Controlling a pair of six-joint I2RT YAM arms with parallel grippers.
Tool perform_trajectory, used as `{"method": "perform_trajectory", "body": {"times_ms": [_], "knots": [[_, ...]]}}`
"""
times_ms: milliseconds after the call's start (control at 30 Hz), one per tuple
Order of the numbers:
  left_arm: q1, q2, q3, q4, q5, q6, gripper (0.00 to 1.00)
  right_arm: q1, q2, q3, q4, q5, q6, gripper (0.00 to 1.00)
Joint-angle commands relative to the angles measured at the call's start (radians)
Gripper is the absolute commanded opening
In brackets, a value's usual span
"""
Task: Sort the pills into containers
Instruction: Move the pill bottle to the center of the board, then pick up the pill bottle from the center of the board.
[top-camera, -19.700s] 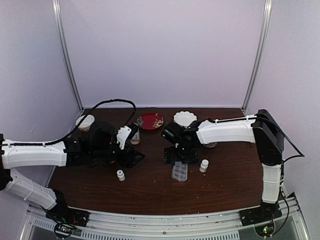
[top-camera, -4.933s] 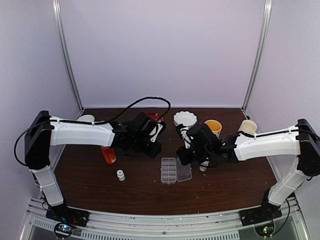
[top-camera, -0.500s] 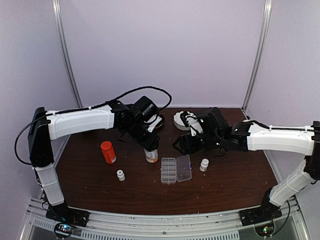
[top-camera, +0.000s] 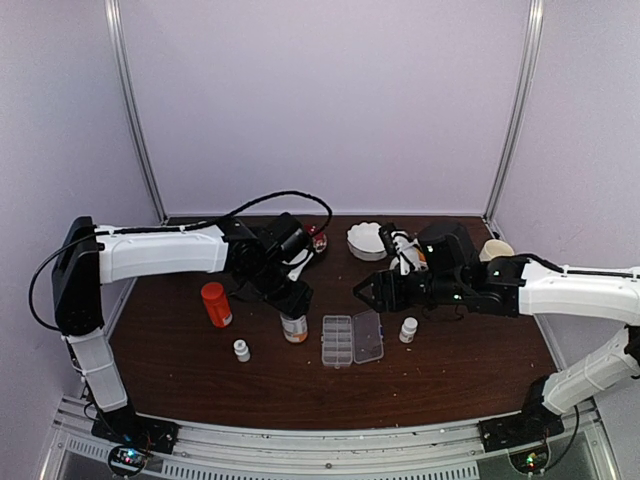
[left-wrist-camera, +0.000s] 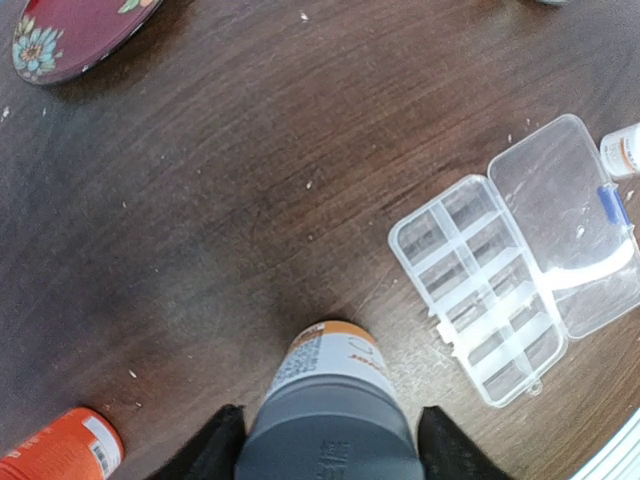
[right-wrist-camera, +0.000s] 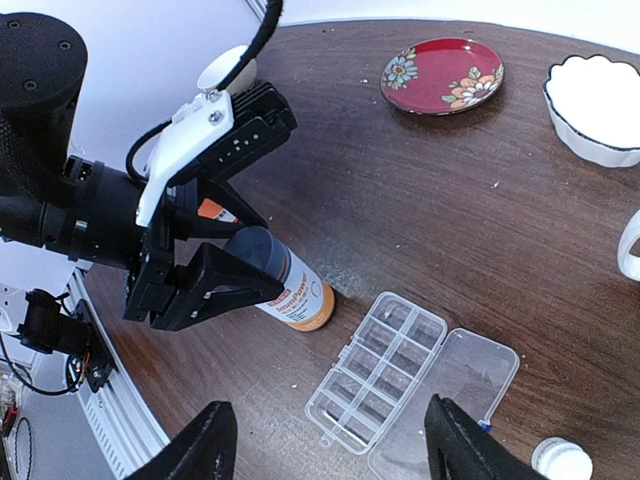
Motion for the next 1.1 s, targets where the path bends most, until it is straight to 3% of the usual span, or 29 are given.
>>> {"method": "perform_trajectory", "body": {"times_ms": [0, 133, 233, 267, 367, 567, 733, 900, 1067], "knots": [[-0.007, -0.043, -0.003, 0.062, -0.007, -0.057, 0.7, 0.021, -0.006, -0.016, 0.027, -0.021, 0.032, 0.67], [-0.008, -0.079, -0.028, 0.067, -0.045, -0.078, 0.9, 0.042, 0.025, -0.006, 0.038, -0.008, 0.041, 0.72], [-0.008, -0.121, -0.054, 0.071, -0.085, -0.086, 0.95, 0.062, 0.035, 0.017, 0.017, 0.108, 0.068, 0.98], [-0.008, -0.138, -0.07, 0.078, -0.096, -0.088, 0.96, 0.066, 0.032, 0.018, 0.025, 0.131, 0.072, 1.0], [-0.01, -0.222, -0.154, 0.149, -0.133, -0.099, 0.96, 0.064, 0.02, 0.014, 0.066, 0.158, 0.106, 1.0], [-0.018, -0.486, -0.43, 0.371, -0.162, -0.12, 0.95, 0.015, 0.037, 0.021, 0.123, 0.041, 0.179, 1.0], [-0.018, -0.599, -0.56, 0.473, -0.168, -0.112, 0.95, 0.059, 0.042, 0.073, 0.135, 0.207, 0.203, 1.0], [-0.018, -0.654, -0.622, 0.556, -0.223, -0.123, 0.95, 0.134, 0.183, 0.304, -0.063, 0.313, 0.019, 1.0], [-0.017, -0.701, -0.649, 0.587, -0.284, -0.109, 0.98, 0.146, 0.366, 0.535, -0.246, 0.224, -0.075, 0.99]]}}
